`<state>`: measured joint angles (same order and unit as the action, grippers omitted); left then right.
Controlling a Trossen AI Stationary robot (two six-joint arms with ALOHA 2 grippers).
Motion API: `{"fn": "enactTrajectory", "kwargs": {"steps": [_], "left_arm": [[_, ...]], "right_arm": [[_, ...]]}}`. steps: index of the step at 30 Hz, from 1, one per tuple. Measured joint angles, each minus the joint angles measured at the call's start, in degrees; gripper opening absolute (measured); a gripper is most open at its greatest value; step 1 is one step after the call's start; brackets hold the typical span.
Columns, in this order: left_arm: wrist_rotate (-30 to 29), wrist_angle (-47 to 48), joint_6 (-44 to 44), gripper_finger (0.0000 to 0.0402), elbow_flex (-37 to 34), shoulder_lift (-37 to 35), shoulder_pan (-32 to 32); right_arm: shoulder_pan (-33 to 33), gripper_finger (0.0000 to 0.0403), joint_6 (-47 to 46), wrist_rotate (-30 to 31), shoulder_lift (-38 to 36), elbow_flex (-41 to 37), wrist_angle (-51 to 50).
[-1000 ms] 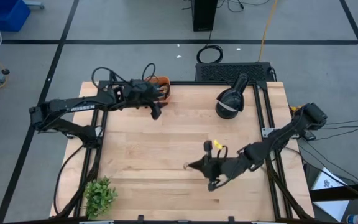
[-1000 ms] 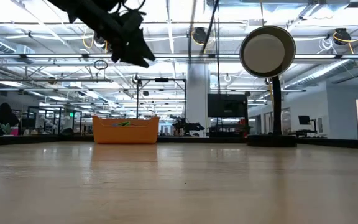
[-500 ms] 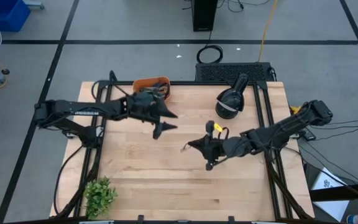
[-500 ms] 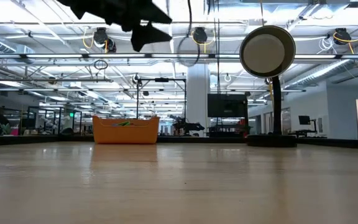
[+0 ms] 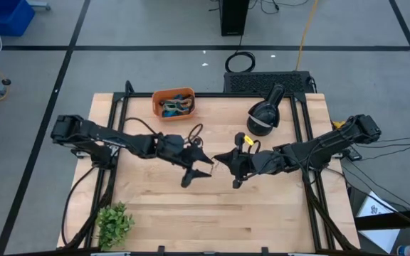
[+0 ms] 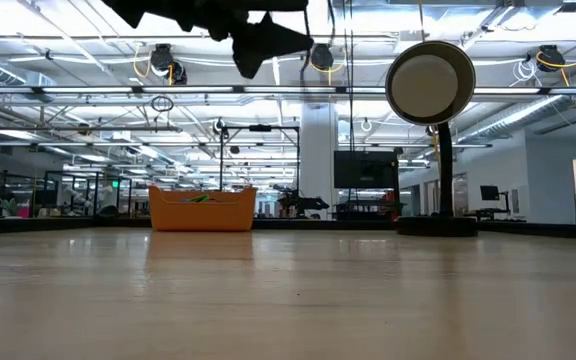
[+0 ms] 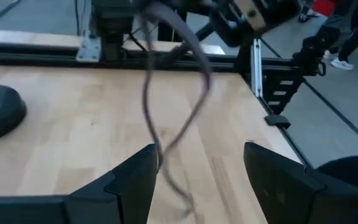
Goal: Pick and place rubber bands into bin
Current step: Put the purple rubber band into the orange container
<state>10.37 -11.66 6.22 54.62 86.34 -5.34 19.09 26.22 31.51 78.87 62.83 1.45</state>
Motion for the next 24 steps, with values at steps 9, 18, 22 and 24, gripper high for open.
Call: {"fn": "enactTrajectory", "kwargs": {"steps": [9,18,22,24], "left_arm": [[-4.62,-9.11,0.03,0.0245,-0.01,2.38,-2.23],[-6.03,-9.60,-0.04,0.0123,-0.01,2.50,-2.25],[-6.02,-9.61,-0.58,0.0032,-0.01,2.50,-2.25],[-6.01,-9.62,-1.82,0.0010,-0.01,2.50,-2.25]], "right_arm": [[0.00,0.0000,-1.49,-0.02,0.00,0.00,-0.04],[0.02,0.0000,-1.95,-0.04,0.00,0.00,-0.40],[0.02,0.0000,-2.63,-0.03,0.00,0.00,-0.52],[0.02,0.0000,-2.96,-0.03,0.00,0.00,-0.63]]}}
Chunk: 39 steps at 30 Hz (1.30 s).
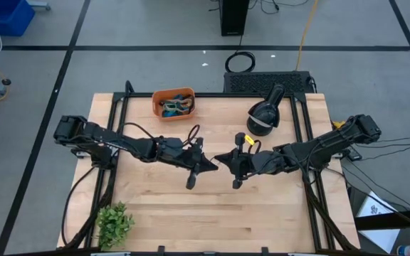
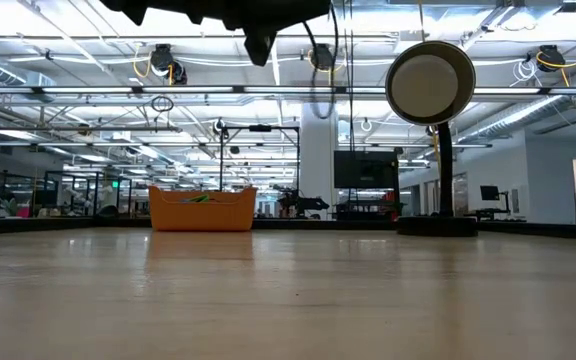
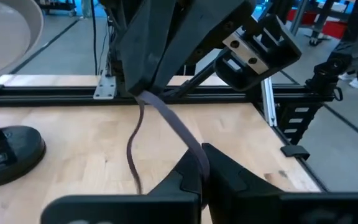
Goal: Pick and place rubber bands into bin
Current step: Put the purple rubber band into the orange container
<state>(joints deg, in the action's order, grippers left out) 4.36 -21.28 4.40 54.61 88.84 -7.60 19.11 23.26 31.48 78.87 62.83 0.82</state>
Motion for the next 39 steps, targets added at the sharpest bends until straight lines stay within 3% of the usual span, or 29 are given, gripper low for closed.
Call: {"fn": "enactTrajectory", "kwargs": {"steps": [8,15,19,22,24,32,39], "left_arm": [[-1.49,0.18,-1.48,0.0007,0.00,-0.23,0.00],[-1.49,0.60,-1.42,0.0006,0.00,-0.82,0.02],[-1.52,2.53,-1.02,0.0004,0.01,-1.33,0.89],[-4.24,4.95,-1.25,0.0005,0.02,-3.11,2.16],[-6.07,7.98,-1.55,0.0003,0.04,-4.81,3.35],[-16.39,17.91,-6.25,0.0004,0.02,-12.41,11.53],[-23.76,26.83,-6.82,0.0005,0.02,-15.58,24.71]], "right_arm": [[0.11,0.0009,-1.81,0.01,0.00,0.00,-0.34],[1.17,0.0087,-1.73,0.42,0.00,0.02,-0.46],[2.79,0.0146,-1.43,9.54,0.00,0.04,-2.00],[4.54,0.0176,-2.41,18.43,-0.04,0.09,-4.93],[5.70,0.0190,-5.15,20.99,-0.04,0.09,-7.76],[9.41,0.0207,-22.91,20.79,-0.04,0.09,-21.21],[12.00,0.0204,-30.88,20.75,-0.02,0.09,-27.95]]}}
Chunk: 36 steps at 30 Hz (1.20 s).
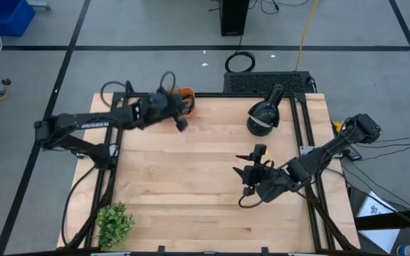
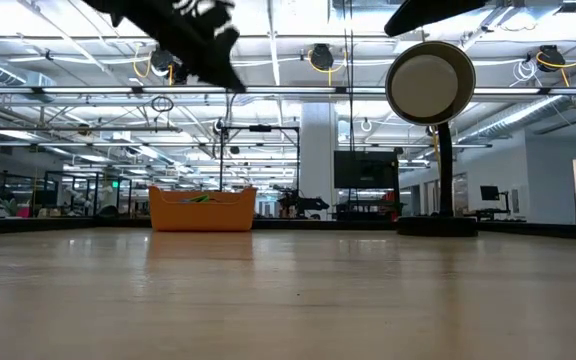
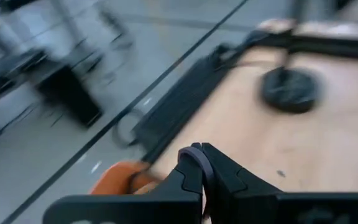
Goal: Pick and place rubber bands into bin
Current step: Put the purple rubber band into the orange container
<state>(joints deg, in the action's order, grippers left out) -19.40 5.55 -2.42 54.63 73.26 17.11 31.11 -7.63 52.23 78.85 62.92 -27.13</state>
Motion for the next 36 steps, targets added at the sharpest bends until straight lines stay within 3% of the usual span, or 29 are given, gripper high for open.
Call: {"fn": "enactTrajectory", "kwargs": {"steps": [6,12,22,28,36], "left_arm": [[-0.16,2.56,1.04,0.0004,0.02,2.28,11.14],[2.23,3.28,1.47,0.0003,0.00,7.88,17.23],[3.99,3.90,1.22,0.0008,0.00,17.00,20.17],[6.54,4.97,1.21,0.0030,0.00,18.40,20.28],[7.59,6.68,3.16,0.0005,-0.01,18.40,19.74]], "right_arm": [[0.68,0.0207,-2.23,-0.01,0.00,-0.03,-1.68],[0.65,0.0204,-2.42,0.00,0.00,-2.81,-0.09],[0.44,0.0203,-4.77,-0.03,-0.88,-8.43,4.84],[0.39,0.0202,-5.02,-0.04,-4.45,-9.59,6.00],[0.46,0.0204,-4.80,-0.02,-8.27,-12.01,8.85]]}}
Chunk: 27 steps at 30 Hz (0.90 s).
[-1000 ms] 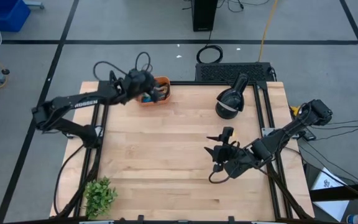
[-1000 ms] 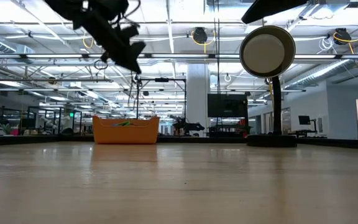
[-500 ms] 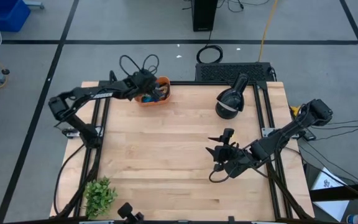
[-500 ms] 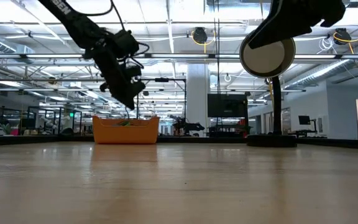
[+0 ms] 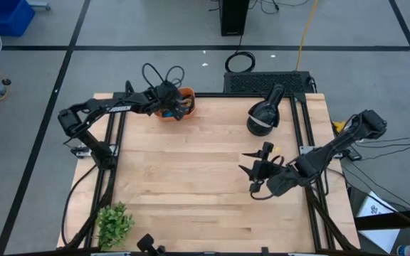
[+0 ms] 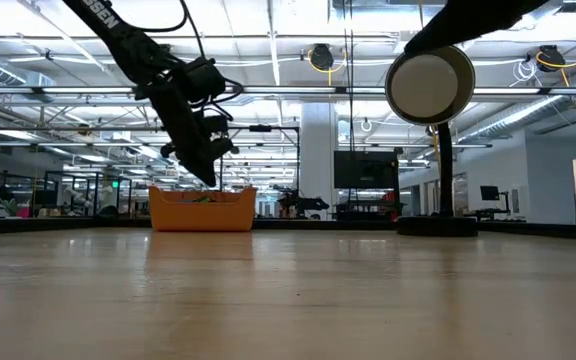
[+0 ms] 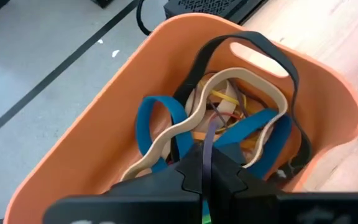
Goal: Pick and place rubber bands into bin
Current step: Put the purple rubber band into the orange container, then return to Home Position
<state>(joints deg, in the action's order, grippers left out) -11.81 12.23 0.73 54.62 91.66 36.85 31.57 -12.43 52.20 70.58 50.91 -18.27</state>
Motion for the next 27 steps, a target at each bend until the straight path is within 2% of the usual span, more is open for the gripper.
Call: {"fn": "enactTrajectory", "kwargs": {"steps": [3,7,17,22,27], "left_arm": [[-0.03,0.04,-0.42,0.0009,0.01,0.00,-0.30],[-0.21,0.08,0.50,0.0038,0.00,0.00,-0.34],[-0.24,1.97,1.92,0.0145,0.00,-0.87,-0.59],[-0.22,2.37,2.71,0.0178,-0.01,-5.32,-0.68],[0.85,4.16,3.06,0.0188,-0.05,-12.56,-3.35]], "right_arm": [[0.02,0.0201,-0.25,-0.03,-0.99,-1.51,1.40],[0.02,0.0204,-0.52,-0.10,-2.09,-3.69,3.86],[0.02,0.0207,-0.06,-6.08,-4.17,-5.04,4.79],[-0.61,0.0208,1.42,-9.47,-5.98,-5.04,2.55],[-1.85,0.0208,2.49,-14.26,-10.74,-7.70,4.94]]}}
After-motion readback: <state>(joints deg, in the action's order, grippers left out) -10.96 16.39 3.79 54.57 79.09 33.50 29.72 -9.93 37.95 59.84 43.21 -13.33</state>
